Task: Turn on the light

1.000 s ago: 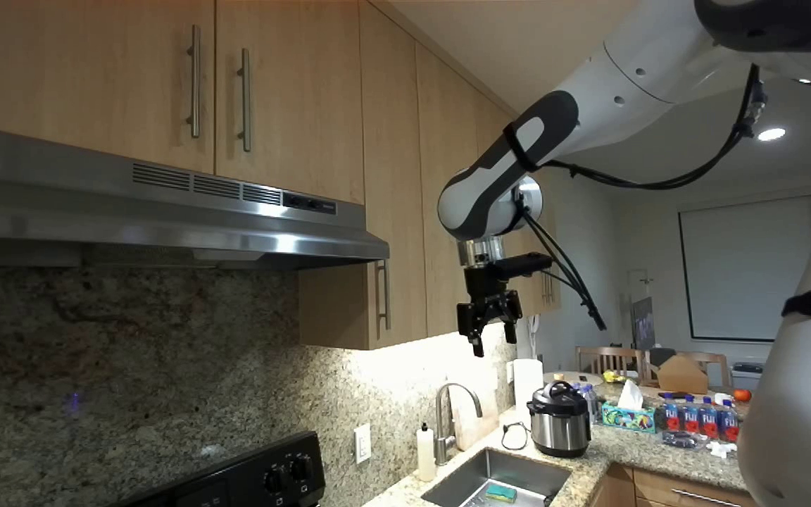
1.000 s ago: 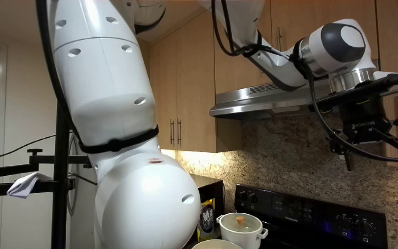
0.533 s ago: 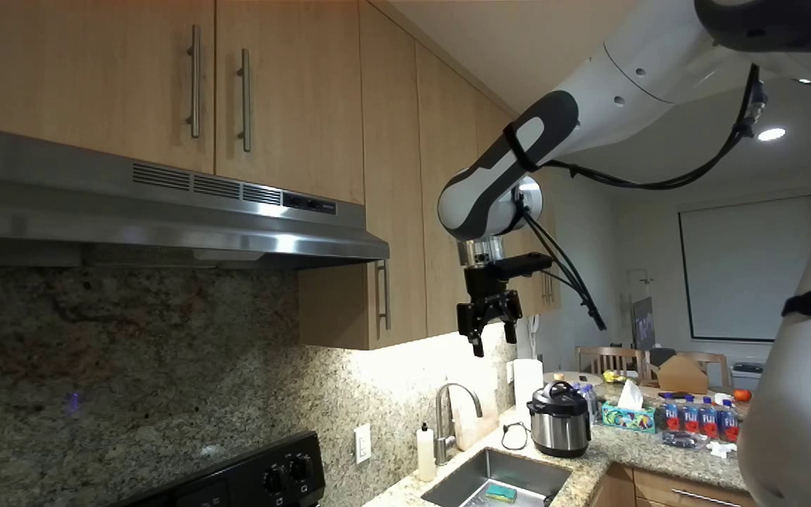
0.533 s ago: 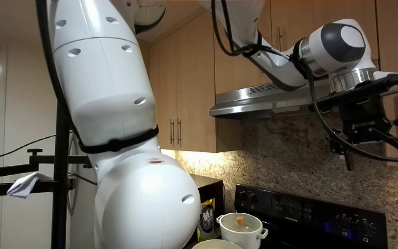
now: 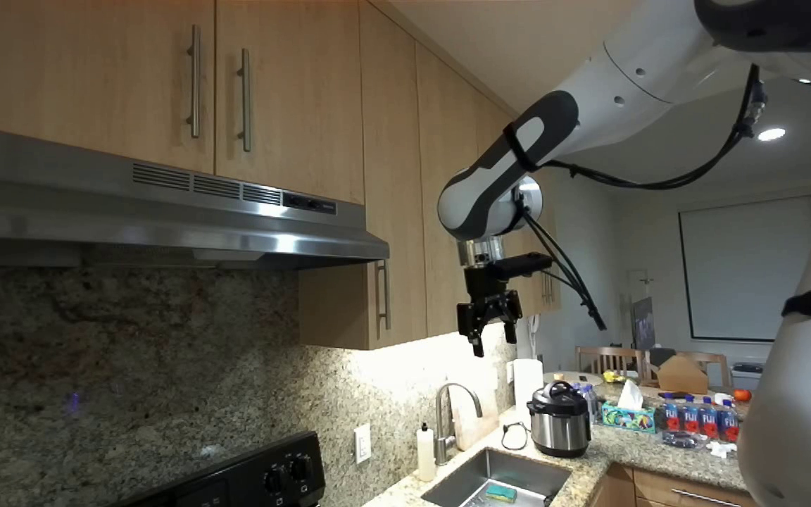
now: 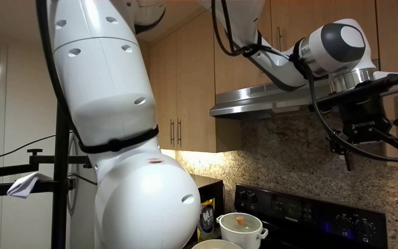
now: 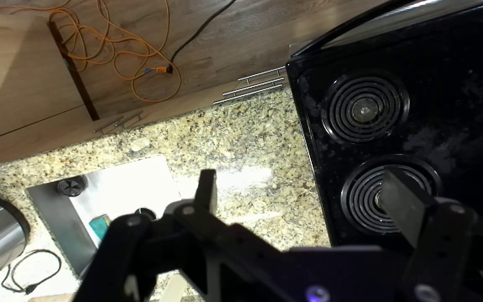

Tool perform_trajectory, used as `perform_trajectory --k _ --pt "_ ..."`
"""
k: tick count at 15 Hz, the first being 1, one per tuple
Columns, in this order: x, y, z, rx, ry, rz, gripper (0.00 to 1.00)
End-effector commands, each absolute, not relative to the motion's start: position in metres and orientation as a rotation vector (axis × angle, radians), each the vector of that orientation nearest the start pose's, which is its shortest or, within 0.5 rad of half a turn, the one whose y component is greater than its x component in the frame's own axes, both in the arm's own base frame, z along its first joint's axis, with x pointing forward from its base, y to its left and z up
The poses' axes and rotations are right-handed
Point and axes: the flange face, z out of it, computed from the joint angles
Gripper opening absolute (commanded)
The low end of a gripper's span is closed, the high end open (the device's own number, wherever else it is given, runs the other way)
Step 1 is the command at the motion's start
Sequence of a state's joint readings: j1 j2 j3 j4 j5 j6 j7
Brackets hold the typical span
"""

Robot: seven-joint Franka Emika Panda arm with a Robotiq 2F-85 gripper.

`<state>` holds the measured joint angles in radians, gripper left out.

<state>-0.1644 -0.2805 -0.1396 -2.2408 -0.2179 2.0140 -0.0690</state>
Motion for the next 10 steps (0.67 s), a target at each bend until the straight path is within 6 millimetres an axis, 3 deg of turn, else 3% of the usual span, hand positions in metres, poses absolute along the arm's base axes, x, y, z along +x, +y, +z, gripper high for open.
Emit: perform_trajectory --k 1,5,10 --pt "0.446 -0.152 0.491 -3.314 0.285 -0.092 1.00" --pt "0.444 -0.146 0.508 -3.295 0.351 -0.249 1.00" --pt "0.421 -0.149 0.548 -3.367 0.134 -0.383 1.00"
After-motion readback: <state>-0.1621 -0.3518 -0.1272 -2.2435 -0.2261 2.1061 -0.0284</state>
